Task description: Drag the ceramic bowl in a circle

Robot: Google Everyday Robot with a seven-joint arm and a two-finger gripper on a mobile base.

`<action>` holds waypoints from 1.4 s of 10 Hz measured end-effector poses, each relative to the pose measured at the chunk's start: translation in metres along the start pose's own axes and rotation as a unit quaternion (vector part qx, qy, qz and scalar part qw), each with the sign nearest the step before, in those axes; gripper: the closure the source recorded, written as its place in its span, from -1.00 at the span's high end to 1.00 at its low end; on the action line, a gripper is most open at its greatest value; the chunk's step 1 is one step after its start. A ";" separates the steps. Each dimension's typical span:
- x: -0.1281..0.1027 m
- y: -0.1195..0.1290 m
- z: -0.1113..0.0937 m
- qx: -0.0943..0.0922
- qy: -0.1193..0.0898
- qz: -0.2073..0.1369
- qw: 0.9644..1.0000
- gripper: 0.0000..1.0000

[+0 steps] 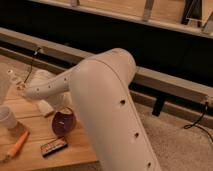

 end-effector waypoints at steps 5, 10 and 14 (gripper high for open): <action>-0.048 -0.003 -0.002 0.026 0.002 -0.015 1.000 -1.00; -0.088 -0.028 -0.006 0.065 0.007 -0.008 0.998 -1.00; -0.116 -0.045 -0.001 0.073 0.008 0.008 0.997 -1.00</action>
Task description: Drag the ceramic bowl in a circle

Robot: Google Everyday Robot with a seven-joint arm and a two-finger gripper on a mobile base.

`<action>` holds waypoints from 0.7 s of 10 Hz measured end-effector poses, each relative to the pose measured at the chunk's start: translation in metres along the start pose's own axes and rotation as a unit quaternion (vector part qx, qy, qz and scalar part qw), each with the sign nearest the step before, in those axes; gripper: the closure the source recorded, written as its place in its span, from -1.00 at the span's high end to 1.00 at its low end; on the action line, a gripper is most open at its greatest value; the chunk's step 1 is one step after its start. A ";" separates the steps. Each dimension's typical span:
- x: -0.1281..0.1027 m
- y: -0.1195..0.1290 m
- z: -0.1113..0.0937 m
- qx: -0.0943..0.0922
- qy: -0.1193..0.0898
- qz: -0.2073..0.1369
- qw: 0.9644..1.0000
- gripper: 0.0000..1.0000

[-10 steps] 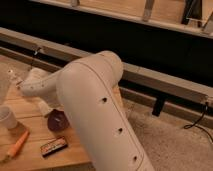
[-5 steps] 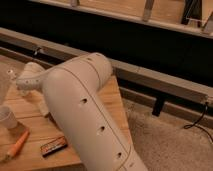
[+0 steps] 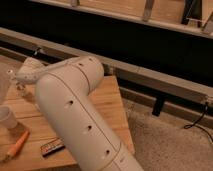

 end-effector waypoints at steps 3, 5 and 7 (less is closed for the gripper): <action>-0.008 -0.029 0.015 0.009 0.011 0.021 1.000 -1.00; -0.009 -0.052 0.025 0.014 0.018 0.037 0.999 -1.00; -0.007 -0.076 0.034 0.017 0.023 0.053 0.998 -1.00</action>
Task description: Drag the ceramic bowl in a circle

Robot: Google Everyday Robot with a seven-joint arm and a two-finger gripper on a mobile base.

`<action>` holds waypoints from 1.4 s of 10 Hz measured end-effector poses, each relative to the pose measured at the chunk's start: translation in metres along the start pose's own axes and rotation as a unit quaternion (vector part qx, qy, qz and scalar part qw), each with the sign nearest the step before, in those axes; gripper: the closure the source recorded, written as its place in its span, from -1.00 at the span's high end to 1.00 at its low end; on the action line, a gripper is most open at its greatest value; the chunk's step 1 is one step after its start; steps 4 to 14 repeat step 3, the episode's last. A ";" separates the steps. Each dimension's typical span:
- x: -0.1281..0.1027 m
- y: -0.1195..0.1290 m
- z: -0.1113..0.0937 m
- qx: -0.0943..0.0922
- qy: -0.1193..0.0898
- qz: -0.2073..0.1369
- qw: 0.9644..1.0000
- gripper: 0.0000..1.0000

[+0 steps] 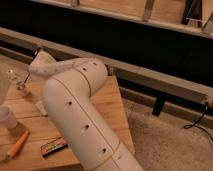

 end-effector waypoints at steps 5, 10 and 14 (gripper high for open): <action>0.011 -0.037 0.016 0.001 0.012 0.026 1.000 -1.00; 0.011 -0.037 0.016 0.001 0.012 0.026 1.000 -1.00; 0.011 -0.037 0.016 0.001 0.012 0.026 1.000 -1.00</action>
